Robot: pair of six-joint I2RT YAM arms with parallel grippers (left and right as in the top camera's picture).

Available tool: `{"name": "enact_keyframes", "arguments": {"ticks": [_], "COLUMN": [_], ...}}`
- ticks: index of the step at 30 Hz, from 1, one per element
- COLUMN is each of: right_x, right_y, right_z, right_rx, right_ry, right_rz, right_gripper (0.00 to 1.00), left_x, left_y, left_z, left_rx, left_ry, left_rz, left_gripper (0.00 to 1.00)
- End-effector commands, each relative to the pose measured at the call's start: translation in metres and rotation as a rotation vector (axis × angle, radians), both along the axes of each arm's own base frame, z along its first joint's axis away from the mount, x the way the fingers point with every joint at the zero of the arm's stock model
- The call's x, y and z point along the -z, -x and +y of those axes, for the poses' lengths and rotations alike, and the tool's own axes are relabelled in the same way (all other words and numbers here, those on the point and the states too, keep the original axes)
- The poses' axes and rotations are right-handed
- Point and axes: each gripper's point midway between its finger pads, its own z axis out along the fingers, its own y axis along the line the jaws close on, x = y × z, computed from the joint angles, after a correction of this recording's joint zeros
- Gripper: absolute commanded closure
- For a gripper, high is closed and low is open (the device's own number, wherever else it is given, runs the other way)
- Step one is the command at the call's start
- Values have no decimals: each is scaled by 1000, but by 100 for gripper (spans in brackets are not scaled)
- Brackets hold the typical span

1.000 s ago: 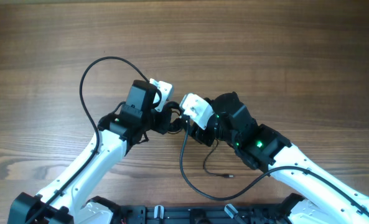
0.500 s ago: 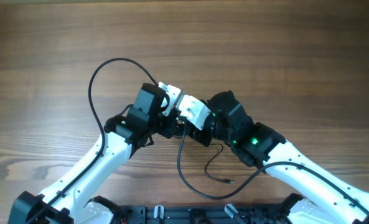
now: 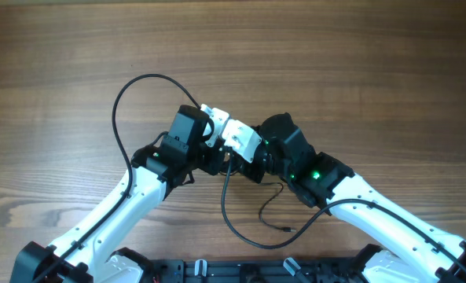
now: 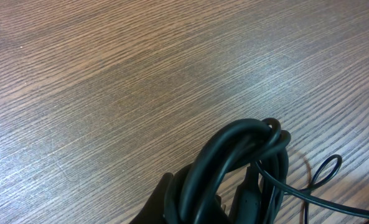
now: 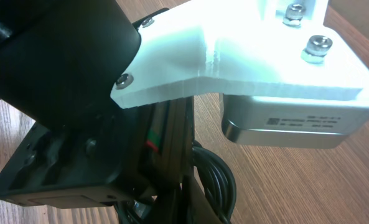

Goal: Untangle cables

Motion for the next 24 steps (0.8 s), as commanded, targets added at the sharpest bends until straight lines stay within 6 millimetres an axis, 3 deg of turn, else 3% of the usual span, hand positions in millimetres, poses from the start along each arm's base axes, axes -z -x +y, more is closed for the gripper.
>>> {"name": "enact_keyframes", "arguments": {"ticks": [1,7,11,18,24], "right_x": [0,-20,-36,-35,-25], "right_y": [3,-3,-21,-33,-19], "right_z": [3,-6,-26,-38,-32], "right_rx": [-16,36,166,241,176], "right_ry": [-3,-14,22,71,128], "right_rz": [15,-54,-151,-193,-191], "right_gripper": [96,96,96,96,95], "left_x": [1,1,-2,3,2], "left_y": [3,-5,6,20,17], "left_z": [-3,9,-4,-4,-3], "left_rx": [-17,-256,-219,-327,-457], "left_ry": [28,130,206,252,314], "left_rz": [24,130,200,339,406], "left_gripper": [96,96,96,96,96]}}
